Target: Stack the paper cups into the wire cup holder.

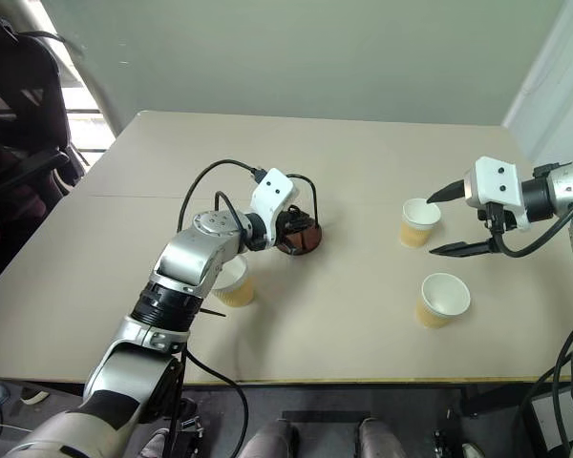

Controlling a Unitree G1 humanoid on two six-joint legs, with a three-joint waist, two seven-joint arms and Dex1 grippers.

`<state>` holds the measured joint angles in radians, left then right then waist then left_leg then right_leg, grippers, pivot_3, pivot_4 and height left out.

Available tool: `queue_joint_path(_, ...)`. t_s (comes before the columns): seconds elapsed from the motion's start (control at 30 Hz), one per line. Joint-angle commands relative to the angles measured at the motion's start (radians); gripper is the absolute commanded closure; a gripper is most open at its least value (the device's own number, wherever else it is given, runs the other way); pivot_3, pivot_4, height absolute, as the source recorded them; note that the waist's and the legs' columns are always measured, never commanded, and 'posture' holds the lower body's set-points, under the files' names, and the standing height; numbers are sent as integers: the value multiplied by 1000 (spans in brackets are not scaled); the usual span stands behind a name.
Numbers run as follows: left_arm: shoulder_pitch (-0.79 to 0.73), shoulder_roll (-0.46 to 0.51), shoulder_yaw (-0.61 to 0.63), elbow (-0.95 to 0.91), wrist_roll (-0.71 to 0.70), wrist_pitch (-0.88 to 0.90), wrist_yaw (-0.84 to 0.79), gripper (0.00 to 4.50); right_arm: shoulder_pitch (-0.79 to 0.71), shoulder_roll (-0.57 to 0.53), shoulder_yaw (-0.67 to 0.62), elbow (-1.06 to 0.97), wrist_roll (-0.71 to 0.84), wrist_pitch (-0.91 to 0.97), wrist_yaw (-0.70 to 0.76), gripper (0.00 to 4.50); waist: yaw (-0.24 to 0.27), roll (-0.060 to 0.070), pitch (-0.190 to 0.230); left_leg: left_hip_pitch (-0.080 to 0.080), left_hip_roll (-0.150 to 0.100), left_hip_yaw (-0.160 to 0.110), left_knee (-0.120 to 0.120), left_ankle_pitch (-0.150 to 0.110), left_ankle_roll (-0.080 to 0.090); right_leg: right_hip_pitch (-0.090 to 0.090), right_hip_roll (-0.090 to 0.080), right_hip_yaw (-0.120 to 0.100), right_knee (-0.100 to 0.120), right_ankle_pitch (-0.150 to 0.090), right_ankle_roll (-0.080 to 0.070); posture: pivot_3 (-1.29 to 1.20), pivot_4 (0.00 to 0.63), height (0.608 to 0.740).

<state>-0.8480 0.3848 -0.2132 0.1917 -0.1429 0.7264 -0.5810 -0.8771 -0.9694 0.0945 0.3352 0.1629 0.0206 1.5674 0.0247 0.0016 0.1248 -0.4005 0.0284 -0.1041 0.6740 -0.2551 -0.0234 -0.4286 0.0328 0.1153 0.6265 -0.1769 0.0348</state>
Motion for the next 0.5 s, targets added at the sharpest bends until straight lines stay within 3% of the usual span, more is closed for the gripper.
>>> queue_joint_path(0.03,11,34,8,-58,8,-2,-31,4484,-7,-24,-44,-30,20,-1,-14,0,0,0,0,0,0,0,0,0,0,0,0,0,0,0,0,0,150,740)
queue_joint_path(0.27,57,118,-13,-211,-59,14,-199,4484,-20,-23,-39,-17,16,-8,-16,0,1,0,0,0,0,0,0,0,0,0,0,0,0,0,0,0,150,740)
queue_joint_path(0.5,28,118,-8,-283,-127,-2,-310,4484,-3,-46,-46,-31,25,-7,0,0,9,0,0,0,0,0,1,0,1,0,0,0,0,0,-1,0,150,740)
